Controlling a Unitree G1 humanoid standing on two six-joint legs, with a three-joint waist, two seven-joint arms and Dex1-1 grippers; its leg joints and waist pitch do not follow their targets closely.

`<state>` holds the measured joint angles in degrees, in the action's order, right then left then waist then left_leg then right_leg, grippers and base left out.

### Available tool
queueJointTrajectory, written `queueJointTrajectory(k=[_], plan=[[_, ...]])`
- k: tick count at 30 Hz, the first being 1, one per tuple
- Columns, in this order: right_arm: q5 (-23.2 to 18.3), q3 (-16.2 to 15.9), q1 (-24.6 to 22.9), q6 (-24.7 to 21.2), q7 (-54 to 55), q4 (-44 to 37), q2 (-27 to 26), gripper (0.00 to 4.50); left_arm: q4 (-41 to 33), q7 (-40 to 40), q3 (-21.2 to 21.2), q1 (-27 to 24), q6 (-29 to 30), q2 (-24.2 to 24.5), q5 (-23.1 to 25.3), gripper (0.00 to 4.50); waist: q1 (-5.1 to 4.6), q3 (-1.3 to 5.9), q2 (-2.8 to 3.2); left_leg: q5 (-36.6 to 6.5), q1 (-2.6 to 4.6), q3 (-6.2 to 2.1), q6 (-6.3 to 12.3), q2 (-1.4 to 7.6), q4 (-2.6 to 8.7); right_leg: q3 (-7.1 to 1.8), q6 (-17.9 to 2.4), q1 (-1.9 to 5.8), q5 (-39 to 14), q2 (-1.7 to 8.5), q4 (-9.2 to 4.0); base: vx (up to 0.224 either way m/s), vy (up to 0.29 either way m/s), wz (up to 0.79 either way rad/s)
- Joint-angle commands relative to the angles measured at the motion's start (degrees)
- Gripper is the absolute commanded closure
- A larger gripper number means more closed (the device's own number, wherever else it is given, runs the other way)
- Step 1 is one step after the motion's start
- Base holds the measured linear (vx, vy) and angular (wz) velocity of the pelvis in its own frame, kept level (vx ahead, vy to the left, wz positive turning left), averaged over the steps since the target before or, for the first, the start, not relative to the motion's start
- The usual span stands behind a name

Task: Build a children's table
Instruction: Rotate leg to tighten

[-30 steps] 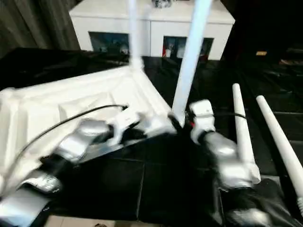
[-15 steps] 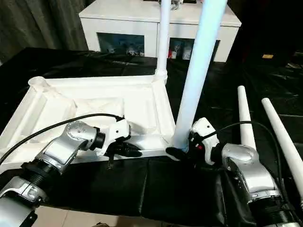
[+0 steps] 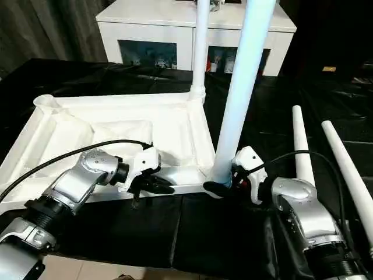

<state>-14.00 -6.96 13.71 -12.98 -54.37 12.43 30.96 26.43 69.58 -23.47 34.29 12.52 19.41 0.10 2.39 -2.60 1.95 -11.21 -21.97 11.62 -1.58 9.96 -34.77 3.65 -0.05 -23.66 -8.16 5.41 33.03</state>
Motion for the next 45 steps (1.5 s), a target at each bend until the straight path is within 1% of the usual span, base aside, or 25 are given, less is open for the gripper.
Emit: queueJointTrajectory(k=[1,4,9,12,13,15,16,19,22,23,24,25,26,27,28,32,33,34,36,37,39,40,42,43,45], plan=[[-0.72,0.63,0.1,0.82,-0.38,-0.38,-0.27,1.46,-2.75,1.38,-0.41,0.34,-0.15,0.24,-0.33,4.5,-0.03,3.6,-0.57,-14.79,1.13,-1.68,2.73,3.26,4.74,-2.16,-13.22,2.78,-17.32,3.23,-3.66,0.0,0.0,0.0],[-0.79,0.61,-0.13,0.92,-0.55,-0.28,-0.62,1.69,-2.83,1.47,-0.52,0.29,-0.03,0.27,-0.32,4.5,-0.13,3.6,-0.54,-14.77,1.15,-1.69,2.69,3.29,4.77,-2.14,-13.32,2.74,-17.03,3.18,-3.62,0.0,0.0,0.0],[-0.07,2.04,0.13,2.27,3.68,2.81,-3.33,1.74,-2.11,0.33,-0.44,0.31,0.29,-0.3,-0.06,4.5,-0.23,3.65,-0.47,-14.74,1.2,-1.64,2.58,3.29,4.72,-2.18,-13.7,2.62,-16.35,3.25,-3.58,0.0,0.0,0.0],[1.43,6.14,3.38,3.91,18.85,11.03,-11.05,1.75,1.31,-5.8,1.02,1.26,1.57,-3.78,0.48,4.5,-1.05,3.59,-0.45,-15.5,0.79,-1.87,1.21,3.05,4.89,-1.94,-13.32,2.66,-17.96,3.2,-3.6,0.0,0.0,0.0],[0.55,7.75,4.55,3.72,23.01,13.25,-14.0,1.75,2.94,-8.26,1.47,1.83,1.93,-5.36,0.75,4.5,-1.46,3.63,-0.4,-17.24,1.19,-1.98,0.13,2.96,4.9,-1.85,-12.72,2.49,-19.87,3.1,-3.91,0.0,0.0,0.0],[0.38,8.71,5.73,4.15,26.82,15.28,-16.37,1.75,4.5,-10.49,1.83,2.42,2.14,-6.82,1.01,4.5,-1.69,3.52,-0.25,-18.38,1.4,-1.91,-0.1,2.93,4.87,-1.95,-12.74,2.2,-20.44,3.07,-4.06,0.0,0.0,0.0],[0.23,9.5,7.95,4.82,32.28,18.65,-20.52,1.75,7.54,-14.88,2.36,3.78,2.81,-9.6,1.67,4.5,-2.11,3.42,-0.29,-20.2,1.38,-1.95,-0.54,2.77,4.89,-1.84,-12.34,2.13,-22.25,3.09,-4.38,0.0,0.0,0.0],[3.05,8.54,11.83,6.58,40.59,24.17,-24.98,1.75,11.83,-22.12,3.68,5.98,4.44,-13.58,2.34,4.5,-2.56,3.29,-0.22,-22.49,1.6,-2.14,-1.26,2.64,4.93,-1.63,-11.04,1.88,-25.65,3.05,-4.83,0.0,0.0,0.0],[3.53,8.46,13.18,6.79,42.72,26.06,-26.26,1.75,13.16,-24.49,4.32,6.71,5.33,-14.83,2.33,4.5,-2.77,3.29,-0.21,-23.9,1.75,-2.24,-1.09,2.55,4.88,-1.53,-10.03,1.73,-27.41,3.13,-5.31,0.0,0.0,0.0],[4.42,9.4,17.24,8.45,48.51,31.76,-29.85,1.76,16.88,-31.27,6.7,8.62,7.33,-18.03,2.42,4.5,-3.03,3.24,-0.16,-24.08,1.62,-2.1,-1.12,2.51,4.82,-1.53,-10.15,1.48,-27.26,3.06,-5.23,0.0,0.0,0.0],[4.52,9.72,17.97,8.92,49.28,32.8,-30.47,1.76,17.6,-32.37,7.19,8.96,7.48,-18.53,2.42,4.5,-3.31,3.14,-0.12,-24.72,1.73,-2.22,-1.44,2.39,4.81,-1.4,-10.18,1.37,-27.96,2.98,-5.27,0.0,0.0,0.0],[4.82,10.18,19.41,9.73,50.69,34.8,-31.67,1.76,18.98,-34.54,8.03,9.63,7.58,-19.41,2.52,4.5,-3.35,3.24,-0.3,-25.41,1.97,-2.27,-1.36,2.28,4.7,-1.19,-9.79,1.49,-29.23,3.02,-5.54,0.0,0.0,0.0],[5.58,9.93,21.11,10.15,51.8,36.91,-32.94,1.76,20.41,-36.95,8.44,10.37,6.79,-20.02,3.1,4.5,-3.31,3.22,-0.21,-25.68,2.01,-2.27,-0.95,2.27,4.68,-1.14,-9.35,1.37,-29.58,3.05,-5.78,0.0,0.0,0.0],[6.3,9.88,22.41,11.1,52.82,38.62,-33.92,1.76,21.61,-38.51,8.9,10.98,5.76,-20.46,3.27,4.5,-3.45,3.23,-0.52,-25.84,1.94,-2.34,-0.8,2.31,4.72,-1.04,-9.21,1.42,-29.65,3.03,-5.86,0.0,0.0,0.0],[6.37,9.94,22.81,11.9,52.58,39.08,-34.35,1.41,21.92,-38.8,8.92,11.19,4.97,-20.5,3.4,4.5,-3.45,3.2,-0.59,-26.08,1.83,-2.37,-0.3,2.38,4.9,-0.95,-8.79,1.55,-29.44,2.98,-5.95,0.0,0.0,0.0],[5.97,10.23,22.4,14.98,51.03,37.39,-34.57,1.03,20.03,-36.26,7.9,10.45,2.23,-19.27,3.98,4.5,-3.49,3.34,-0.55,-25.59,1.46,-2.46,0.52,2.49,5.14,-1.01,-8.68,1.87,-28.47,3.23,-5.84,0.0,0.0,0.0],[6.05,10.22,22.23,15.58,50.81,36.85,-34.33,0.96,19.33,-35.38,7.68,10.1,1.83,-18.87,4.1,4.5,-3.91,3.38,-0.43,-24.69,0.82,-2.7,0.62,2.57,5.42,-0.97,-8.95,2.33,-27.14,3.29,-5.44,0.0,0.0,0.0],[6.88,10.27,21.94,16.76,50.14,35.69,-33.43,0.7,18.01,-33.22,6.56,9.34,0.66,-17.68,5.06,4.5,-4.13,3.54,-0.29,-23.39,0.25,-2.98,0.74,2.75,5.67,-0.83,-9.0,2.96,-25.57,3.35,-5.22,0.0,0.0,0.0],[7.37,10.22,20.47,17.34,49.11,32.17,-31.57,0.6,15.78,-29.63,5.52,7.9,-0.05,-15.87,5.22,4.5,-3.93,3.56,-0.05,-22.98,0.78,-2.6,0.98,2.8,5.53,-1.12,-10.33,2.42,-22.84,3.22,-5.21,0.0,0.0,0.0],[7.3,10.13,19.86,17.32,48.46,30.85,-30.98,0.51,15.02,-28.48,5.19,7.42,-0.37,-15.3,5.2,4.5,-3.95,3.64,-0.29,-22.5,0.86,-2.32,1.3,2.72,5.37,-1.33,-11.26,2.36,-21.69,3.25,-5.02,0.0,0.0,0.0],[6.95,9.84,17.9,16.58,46.26,26.92,-29.16,0.31,12.91,-25.48,4.67,6.16,-0.89,-13.78,4.72,4.5,-3.61,3.82,-0.13,-19.77,0.65,-2.21,1.97,2.84,5.31,-1.5,-12.32,2.73,-18.68,3.39,-4.59,0.0,0.0,0.0],[6.04,9.44,15.02,14.76,42.26,21.75,-26.14,0.24,10.2,-21.27,4.12,4.58,-0.96,-11.57,3.94,4.5,-3.1,3.85,-0.14,-17.25,0.75,-1.92,3.26,2.92,5.16,-1.61,-13.02,2.79,-16.16,3.33,-4.42,0.0,0.0,0.0],[5.73,9.33,13.85,14.03,40.55,19.78,-24.9,0.17,9.24,-19.79,3.93,4.01,-0.81,-10.68,3.56,4.5,-2.79,3.96,-0.27,-15.65,1.0,-1.67,4.0,2.91,4.92,-1.69,-13.58,2.67,-14.57,3.23,-4.19,0.028,-0.007,0.03],[4.43,8.75,11.28,11.39,34.76,15.43,-21.54,0.07,7.56,-16.07,3.22,2.96,-1.52,-8.43,3.04,4.5,-2.34,3.98,-0.06,-13.25,1.05,-1.54,5.11,2.86,4.82,-1.76,-14.37,2.67,-12.31,3.07,-3.86,0.055,-0.013,0.05],[3.7,8.44,10.1,9.9,31.67,13.39,-19.93,0.07,6.94,-14.54,3.06,2.58,-1.48,-7.49,2.76,4.5,-1.79,4.09,-0.09,-11.52,0.99,-1.52,5.94,3.06,4.64,-1.87,-14.55,2.94,-10.27,3.15,-3.44,0.026,-0.007,0.02]])
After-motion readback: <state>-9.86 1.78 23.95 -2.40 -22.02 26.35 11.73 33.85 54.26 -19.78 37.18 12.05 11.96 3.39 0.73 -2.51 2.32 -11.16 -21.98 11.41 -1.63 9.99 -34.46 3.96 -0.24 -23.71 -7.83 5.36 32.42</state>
